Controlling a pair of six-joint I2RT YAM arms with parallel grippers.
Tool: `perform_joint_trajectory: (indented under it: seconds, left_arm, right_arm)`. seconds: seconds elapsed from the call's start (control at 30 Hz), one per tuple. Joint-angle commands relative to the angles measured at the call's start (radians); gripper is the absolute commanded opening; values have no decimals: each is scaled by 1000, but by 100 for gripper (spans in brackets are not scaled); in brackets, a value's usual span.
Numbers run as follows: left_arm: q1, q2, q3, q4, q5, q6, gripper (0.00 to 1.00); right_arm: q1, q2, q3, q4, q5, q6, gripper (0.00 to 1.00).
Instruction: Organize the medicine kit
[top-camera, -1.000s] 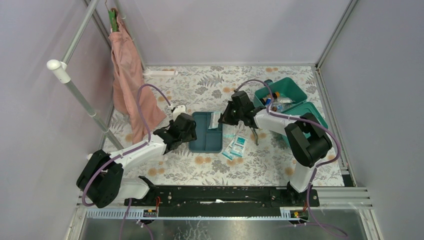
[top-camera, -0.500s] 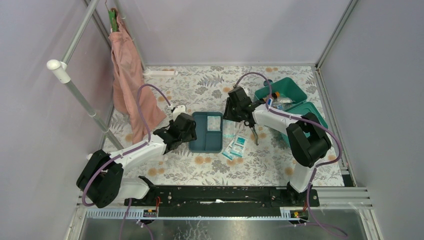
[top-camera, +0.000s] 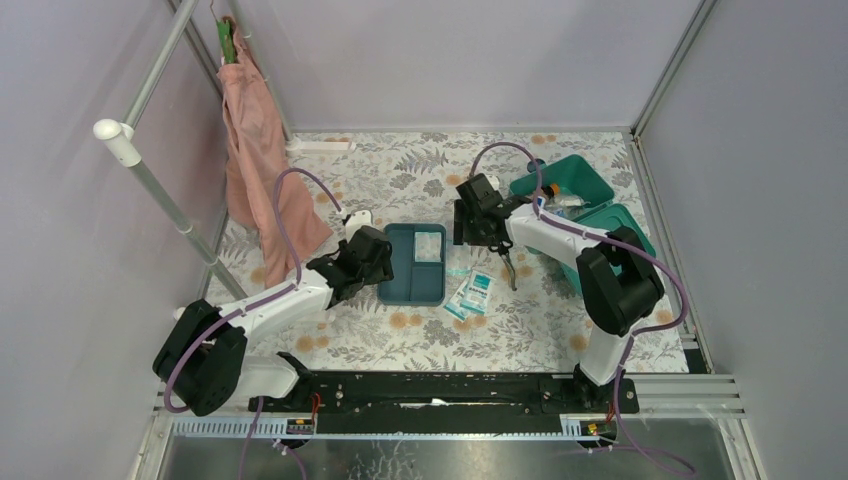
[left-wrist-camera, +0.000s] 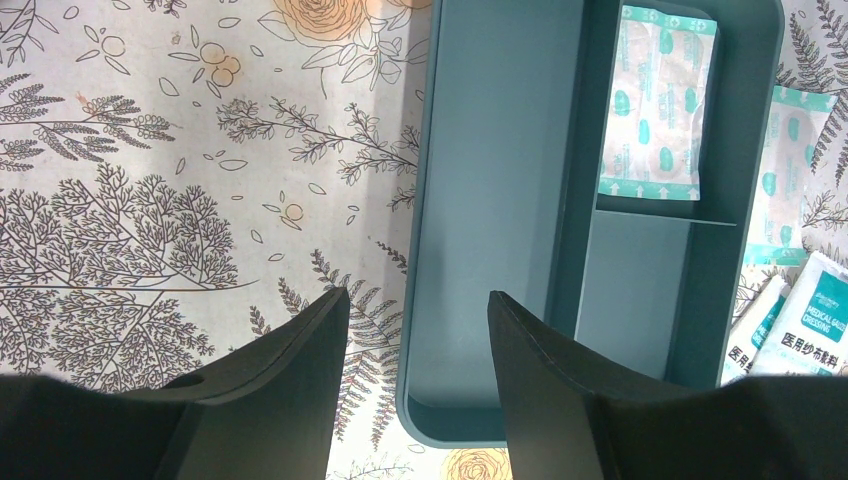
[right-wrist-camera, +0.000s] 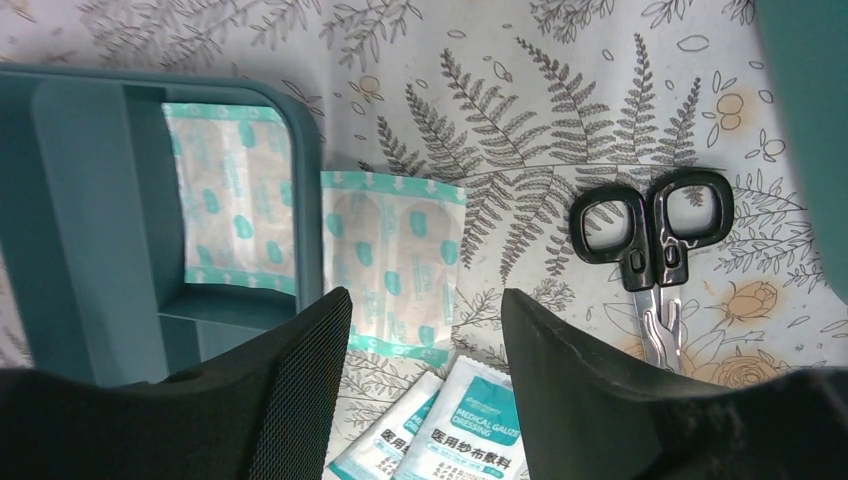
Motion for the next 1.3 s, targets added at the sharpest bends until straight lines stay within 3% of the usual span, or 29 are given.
perform_joint_trajectory:
  seconds: [0.0,0.8,1.07,1.27]
  left_arm:
    - [6,-11,-15,2,-4,7,61]
    - [6,-1,-21,-8,-26,-1,61]
    - [6,3,-21,-6,-23,-1,61]
    - [6,4,-21,-5,-20,-1,61]
  right_arm:
    - [5,47,51,-59,-16,-33,65]
    - [67,239,173,-105,-28,-31,82]
    - [69,268,170,-171,86,-47,82]
    - [69,261,138,-172,110,-49,77]
